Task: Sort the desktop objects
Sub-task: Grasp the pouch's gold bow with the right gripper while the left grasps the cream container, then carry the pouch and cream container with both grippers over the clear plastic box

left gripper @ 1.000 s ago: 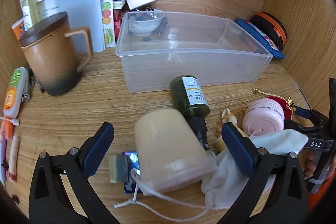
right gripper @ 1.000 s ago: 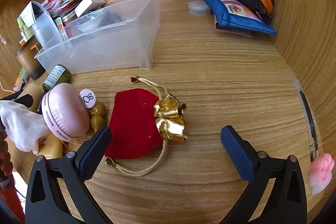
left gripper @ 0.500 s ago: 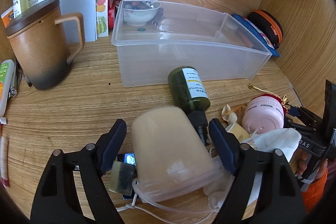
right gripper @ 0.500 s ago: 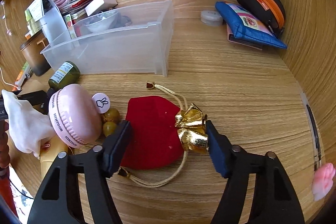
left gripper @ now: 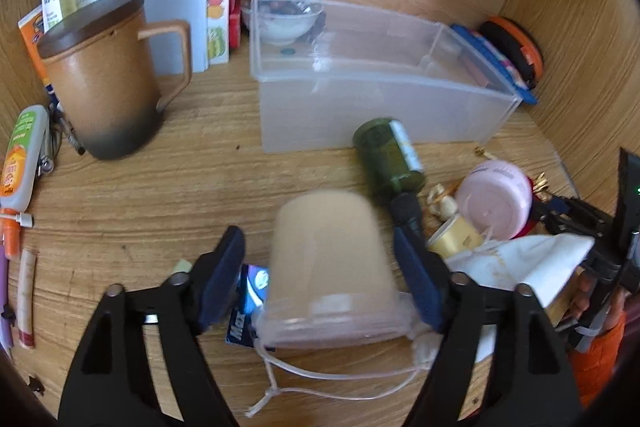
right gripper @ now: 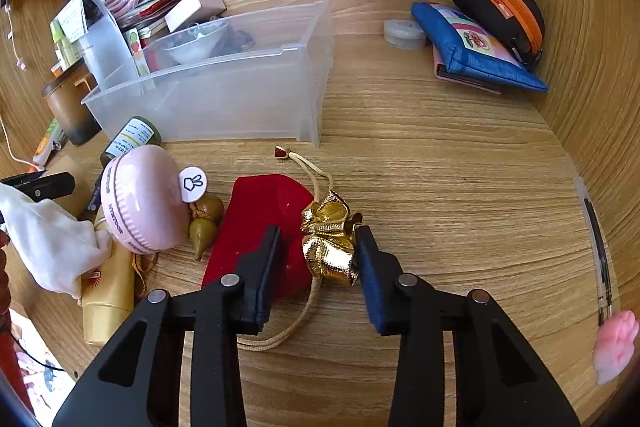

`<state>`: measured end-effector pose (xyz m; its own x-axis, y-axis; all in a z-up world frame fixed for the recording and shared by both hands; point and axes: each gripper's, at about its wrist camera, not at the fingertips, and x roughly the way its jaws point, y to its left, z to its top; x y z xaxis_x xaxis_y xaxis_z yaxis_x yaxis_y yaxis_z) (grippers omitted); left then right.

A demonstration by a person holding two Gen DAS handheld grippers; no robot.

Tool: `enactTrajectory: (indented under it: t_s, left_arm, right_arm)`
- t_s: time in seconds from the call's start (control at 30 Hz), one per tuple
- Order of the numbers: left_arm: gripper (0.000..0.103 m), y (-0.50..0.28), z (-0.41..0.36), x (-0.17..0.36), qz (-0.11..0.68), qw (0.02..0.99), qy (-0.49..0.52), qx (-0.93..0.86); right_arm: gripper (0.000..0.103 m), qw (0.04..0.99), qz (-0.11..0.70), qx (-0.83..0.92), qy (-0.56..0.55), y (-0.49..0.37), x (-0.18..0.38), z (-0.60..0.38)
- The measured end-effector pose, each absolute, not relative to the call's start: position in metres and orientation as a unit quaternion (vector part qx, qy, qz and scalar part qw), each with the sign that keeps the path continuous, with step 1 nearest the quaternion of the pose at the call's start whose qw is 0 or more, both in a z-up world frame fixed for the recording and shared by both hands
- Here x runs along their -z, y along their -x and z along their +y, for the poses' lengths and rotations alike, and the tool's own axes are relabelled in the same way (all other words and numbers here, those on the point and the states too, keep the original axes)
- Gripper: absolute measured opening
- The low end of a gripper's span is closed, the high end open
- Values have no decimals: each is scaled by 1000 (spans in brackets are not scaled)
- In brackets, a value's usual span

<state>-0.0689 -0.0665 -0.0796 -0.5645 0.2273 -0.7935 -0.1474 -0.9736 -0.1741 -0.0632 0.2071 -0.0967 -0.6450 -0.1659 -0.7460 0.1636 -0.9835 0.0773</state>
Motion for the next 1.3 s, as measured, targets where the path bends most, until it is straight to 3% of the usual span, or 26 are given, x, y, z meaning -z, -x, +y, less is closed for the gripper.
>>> enactTrajectory:
  t_s: [0.17,0.27,0.37,0.87,1.3]
  left_arm:
    - [82,72,-63,96,-26,98,472,-876]
    - [77,74,-63,96,-26,97,466,-879]
    - [69,71,-61,94,-21,92,455,-886]
    - [69,80,-74,79,-49,78,433,-897]
    - [69,75,-79,34,-32,67,389,-918]
  right_arm:
    - [34,90,4,906,-413,65,96,204]
    - [33,95,-4,908,-408,66,97,205]
    - [24,107,-25,909,-403,65,97,209]
    - [19,124,-62,926,-351,57,55,219]
    - [19,139,-24,939,-312,63,14,202]
